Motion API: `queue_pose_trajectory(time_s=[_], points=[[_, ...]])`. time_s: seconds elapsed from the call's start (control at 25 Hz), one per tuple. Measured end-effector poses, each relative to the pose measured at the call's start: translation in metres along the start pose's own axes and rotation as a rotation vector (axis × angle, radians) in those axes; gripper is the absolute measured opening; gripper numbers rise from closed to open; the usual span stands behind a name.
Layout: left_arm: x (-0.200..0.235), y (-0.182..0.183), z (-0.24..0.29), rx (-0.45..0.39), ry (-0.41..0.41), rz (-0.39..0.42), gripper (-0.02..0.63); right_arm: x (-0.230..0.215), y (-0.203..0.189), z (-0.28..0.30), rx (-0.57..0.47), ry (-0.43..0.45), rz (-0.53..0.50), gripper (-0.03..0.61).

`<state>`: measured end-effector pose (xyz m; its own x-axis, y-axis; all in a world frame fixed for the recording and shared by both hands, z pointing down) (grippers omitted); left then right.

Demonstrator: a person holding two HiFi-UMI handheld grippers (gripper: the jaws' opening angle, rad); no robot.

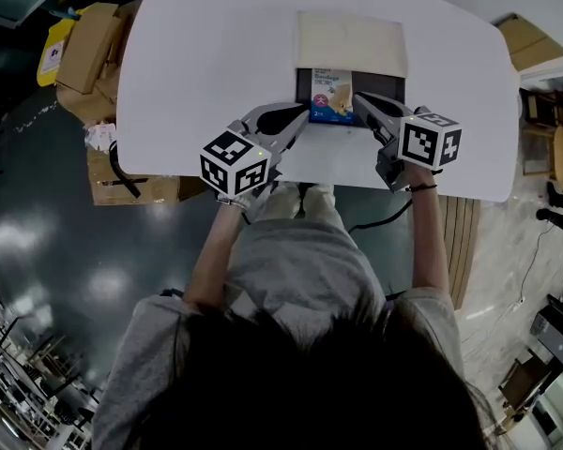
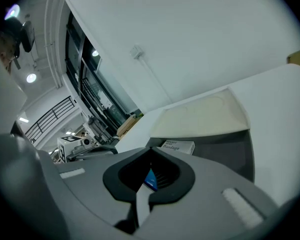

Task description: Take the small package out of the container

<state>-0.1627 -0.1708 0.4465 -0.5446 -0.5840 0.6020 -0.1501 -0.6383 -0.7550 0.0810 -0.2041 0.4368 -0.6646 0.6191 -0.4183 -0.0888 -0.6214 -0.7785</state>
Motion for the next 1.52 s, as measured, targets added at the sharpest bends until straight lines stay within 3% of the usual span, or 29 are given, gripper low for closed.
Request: queue_pose_trajectory(time_s=[0.2, 0.32, 0.4, 0.68, 0.96, 1.24, 1.52], points=[[0.007, 0.001, 0.004, 0.016, -0.020, 0.005, -0.011, -0.007, -0.001, 0.004, 0.033, 0.047, 0.053, 0.039], [0.011, 0.003, 0.004, 0.018, -0.015, 0.012, -0.011, -0.015, -0.003, 0.003, 0.052, 0.038, 0.106, 0.097], [0.014, 0.004, 0.003, 0.015, -0.003, 0.011, -0.011, -0.019, -0.004, 0.003, 0.070, 0.022, 0.144, 0.098], [0.013, 0.003, 0.005, 0.000, 0.022, -0.007, -0.011, -0.036, -0.006, 0.015, 0.256, 0.030, 0.292, 0.140], [0.010, 0.002, 0.007, -0.008, 0.039, -0.008, -0.011, -0.048, -0.005, 0.033, 0.409, 0.069, 0.369, 0.187], [0.009, 0.002, 0.004, -0.026, 0.062, -0.013, -0.011, -0.053, -0.004, 0.055, 0.614, 0.092, 0.316, 0.232], [0.010, 0.000, -0.001, -0.041, 0.083, -0.024, -0.011, -0.064, -0.009, 0.070, 0.700, 0.160, 0.374, 0.241]])
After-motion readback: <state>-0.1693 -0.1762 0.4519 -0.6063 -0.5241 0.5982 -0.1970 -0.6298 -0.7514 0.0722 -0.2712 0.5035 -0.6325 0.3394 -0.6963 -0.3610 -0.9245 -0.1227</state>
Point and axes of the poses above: the fingertips, and each gripper's own axes: z forward along the fingers, x to its left, y out of its top, the point moved 10 cm from there along -z, backward along the fingers, and after that the axes turned 13 degrees about -z, right-handed, at the moved point
